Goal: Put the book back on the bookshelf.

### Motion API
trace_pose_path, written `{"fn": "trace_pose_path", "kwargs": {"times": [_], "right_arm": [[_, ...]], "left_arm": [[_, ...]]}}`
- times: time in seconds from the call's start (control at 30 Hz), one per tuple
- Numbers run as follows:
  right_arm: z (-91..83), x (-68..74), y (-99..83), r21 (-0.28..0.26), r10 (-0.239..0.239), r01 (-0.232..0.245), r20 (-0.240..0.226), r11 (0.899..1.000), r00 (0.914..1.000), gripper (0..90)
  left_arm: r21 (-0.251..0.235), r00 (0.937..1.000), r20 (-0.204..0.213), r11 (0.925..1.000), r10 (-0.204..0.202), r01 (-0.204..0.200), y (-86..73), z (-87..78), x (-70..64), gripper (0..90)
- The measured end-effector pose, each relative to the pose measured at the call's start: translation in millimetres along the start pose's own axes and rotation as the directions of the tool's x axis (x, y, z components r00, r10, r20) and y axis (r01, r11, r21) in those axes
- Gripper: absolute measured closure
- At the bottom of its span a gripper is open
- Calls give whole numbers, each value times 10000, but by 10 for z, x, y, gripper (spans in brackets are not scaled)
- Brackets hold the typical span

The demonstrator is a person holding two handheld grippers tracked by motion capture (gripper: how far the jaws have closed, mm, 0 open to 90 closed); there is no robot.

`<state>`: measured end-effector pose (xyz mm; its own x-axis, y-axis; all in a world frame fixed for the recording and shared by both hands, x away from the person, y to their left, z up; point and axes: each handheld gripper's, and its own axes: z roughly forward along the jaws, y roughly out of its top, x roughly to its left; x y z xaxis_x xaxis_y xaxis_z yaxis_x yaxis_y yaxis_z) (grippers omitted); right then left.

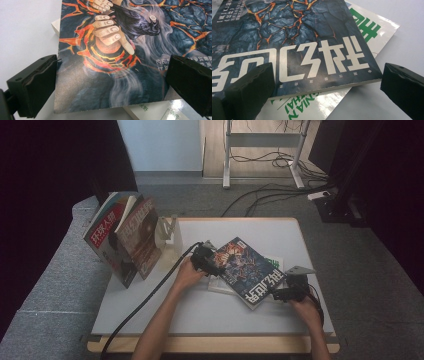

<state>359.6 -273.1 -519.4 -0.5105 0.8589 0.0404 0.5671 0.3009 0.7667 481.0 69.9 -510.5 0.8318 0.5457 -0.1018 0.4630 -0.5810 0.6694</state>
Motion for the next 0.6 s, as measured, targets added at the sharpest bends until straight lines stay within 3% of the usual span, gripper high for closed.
{"fn": "trace_pose_path", "kwargs": {"times": [0.23, 0.6], "right_arm": [[16, -21, 22, 60, -72, 72, -47, 10000, 10000, 0], [66, -39, 63, 62, -97, 97, -73, 9999, 9999, 0]], "left_arm": [[294, 9998, -102, 9994, -198, 201, -33, -49, -68, 0], [300, 9988, -90, 9984, -472, 475, -195, -169, -206, 0]]}}
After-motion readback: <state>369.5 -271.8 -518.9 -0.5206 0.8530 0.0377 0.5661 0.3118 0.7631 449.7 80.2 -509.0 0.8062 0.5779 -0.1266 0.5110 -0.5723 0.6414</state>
